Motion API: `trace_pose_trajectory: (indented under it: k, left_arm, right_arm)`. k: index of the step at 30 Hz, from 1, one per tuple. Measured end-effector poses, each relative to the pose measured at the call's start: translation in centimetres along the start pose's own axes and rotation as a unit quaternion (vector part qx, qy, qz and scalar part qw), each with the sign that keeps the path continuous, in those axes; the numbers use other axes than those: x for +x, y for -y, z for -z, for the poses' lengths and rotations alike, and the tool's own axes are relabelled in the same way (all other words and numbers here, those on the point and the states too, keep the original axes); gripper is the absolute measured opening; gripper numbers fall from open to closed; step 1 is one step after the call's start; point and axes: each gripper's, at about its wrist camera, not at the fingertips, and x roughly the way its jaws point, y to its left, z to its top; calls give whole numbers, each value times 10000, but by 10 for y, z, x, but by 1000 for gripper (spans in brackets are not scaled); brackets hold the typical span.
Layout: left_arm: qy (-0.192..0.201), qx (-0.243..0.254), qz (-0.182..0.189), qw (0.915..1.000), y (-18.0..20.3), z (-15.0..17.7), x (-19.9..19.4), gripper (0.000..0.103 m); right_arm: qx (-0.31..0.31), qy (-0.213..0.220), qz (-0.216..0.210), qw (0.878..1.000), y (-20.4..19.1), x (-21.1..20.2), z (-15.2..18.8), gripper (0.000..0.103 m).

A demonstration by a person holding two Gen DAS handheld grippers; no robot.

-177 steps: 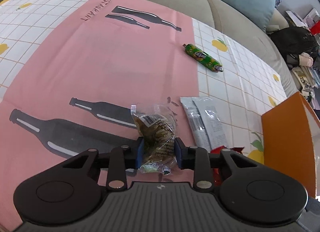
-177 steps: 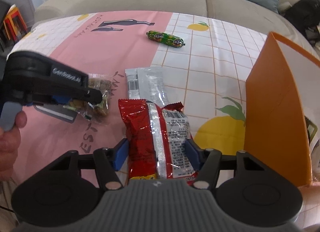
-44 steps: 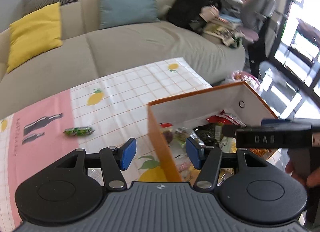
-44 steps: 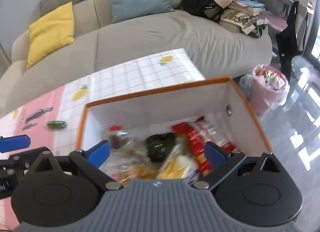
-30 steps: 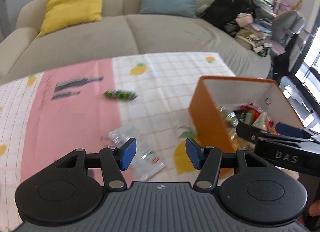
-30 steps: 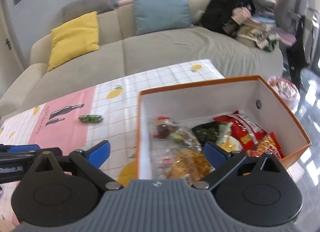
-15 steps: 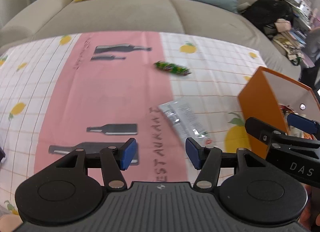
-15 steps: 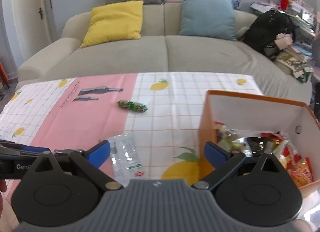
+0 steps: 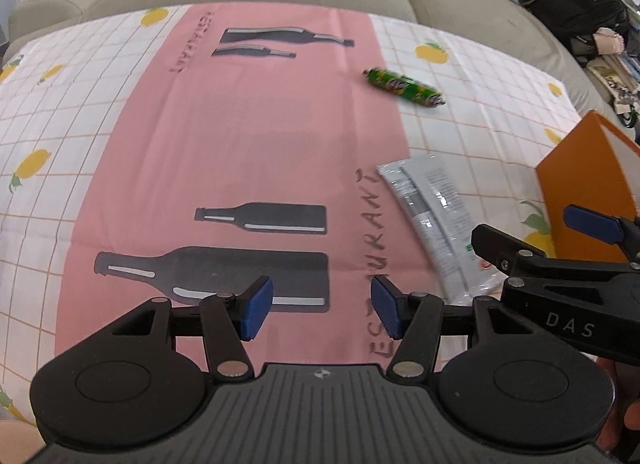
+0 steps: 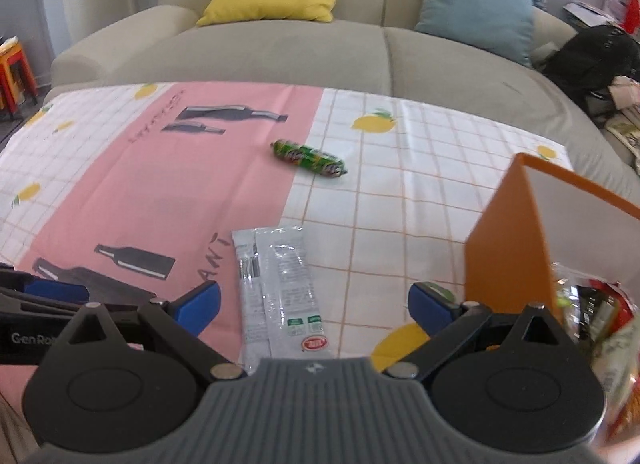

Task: Organize snacks
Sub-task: 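Reach the right gripper to the white sachets and grasp them, then lift the white sachets with the right gripper while the left grasps the green candy roll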

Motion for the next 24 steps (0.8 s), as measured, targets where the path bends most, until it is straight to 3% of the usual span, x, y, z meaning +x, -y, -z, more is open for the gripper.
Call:
trace_pose_trajectory:
  k: [8,13,17,20,22,24]
  left_arm:
    - [-149,-24,-134,9998,-10,-7,17,67]
    - [-207,29,-97,9997,-9,-9,25,67]
    - [-220,120,-52,9997,-6,-11,30,67]
    - [-182,279,-8,9994,-3,-13,35,66]
    - [-142,449,8,9989,-1,-16,38,66]
    - [-65,629,24,9980,3,-20,39,66]
  right_arm:
    - [-317,-292,-331,9985,-7,41,-4,95]
    - [-504,-498,-431,9966,-13,62,-3,90]
    - [-534,-687,-412,9954,-14,74,1,79]
    - [-402,-620,-503,9960,-10,73,4,77]
    - [-451,-562,-542,9959,-12,72,5,69]
    - [-516,-511,-598,9956,-12,71,2,51]
